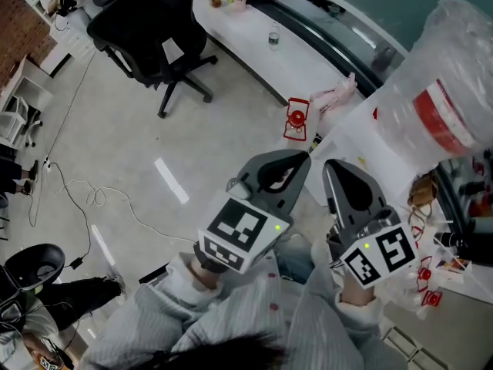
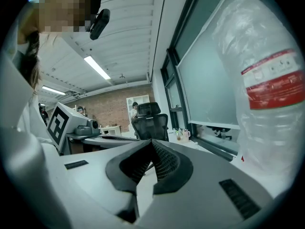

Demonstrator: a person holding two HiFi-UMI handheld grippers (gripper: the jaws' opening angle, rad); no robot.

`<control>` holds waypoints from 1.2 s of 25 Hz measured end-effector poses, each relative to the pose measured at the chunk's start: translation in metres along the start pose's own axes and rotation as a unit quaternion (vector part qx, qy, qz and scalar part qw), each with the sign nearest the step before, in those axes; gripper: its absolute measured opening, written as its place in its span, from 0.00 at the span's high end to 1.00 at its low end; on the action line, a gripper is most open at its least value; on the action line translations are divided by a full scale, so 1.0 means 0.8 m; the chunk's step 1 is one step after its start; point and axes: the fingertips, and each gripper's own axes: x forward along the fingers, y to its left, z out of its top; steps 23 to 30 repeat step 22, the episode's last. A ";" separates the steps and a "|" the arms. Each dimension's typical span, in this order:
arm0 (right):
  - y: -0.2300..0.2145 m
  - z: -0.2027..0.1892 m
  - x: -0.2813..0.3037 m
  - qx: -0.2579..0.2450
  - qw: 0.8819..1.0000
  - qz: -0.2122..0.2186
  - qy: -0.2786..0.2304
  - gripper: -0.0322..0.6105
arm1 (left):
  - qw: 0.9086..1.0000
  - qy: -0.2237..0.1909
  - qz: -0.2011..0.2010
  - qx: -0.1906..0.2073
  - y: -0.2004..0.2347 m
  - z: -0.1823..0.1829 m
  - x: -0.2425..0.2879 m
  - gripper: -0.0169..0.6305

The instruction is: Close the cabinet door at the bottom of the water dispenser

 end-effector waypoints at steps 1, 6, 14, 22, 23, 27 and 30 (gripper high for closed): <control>0.002 -0.001 0.000 -0.001 1.000 0.001 0.001 0.93 | 1.000 0.000 0.000 0.000 0.000 -0.001 -0.001 0.96; 0.008 -0.004 0.001 0.001 1.000 0.001 0.006 0.93 | 1.000 0.002 0.000 0.002 0.001 -0.004 -0.008 0.96; 0.013 -0.010 -0.003 0.001 1.000 0.000 0.010 0.93 | 1.000 0.005 -0.004 0.002 -0.005 -0.009 -0.012 0.96; 0.010 -0.011 -0.007 0.000 1.000 -0.005 0.008 0.93 | 1.000 0.014 -0.018 0.003 -0.008 -0.016 0.000 0.96; 0.010 -0.011 -0.007 0.000 1.000 -0.005 0.008 0.93 | 1.000 0.014 -0.018 0.003 -0.008 -0.016 0.000 0.96; 0.010 -0.011 -0.007 0.000 1.000 -0.005 0.008 0.93 | 1.000 0.014 -0.018 0.003 -0.008 -0.016 0.000 0.96; 0.010 -0.011 -0.007 0.000 1.000 -0.005 0.008 0.93 | 1.000 0.014 -0.018 0.003 -0.008 -0.016 0.000 0.96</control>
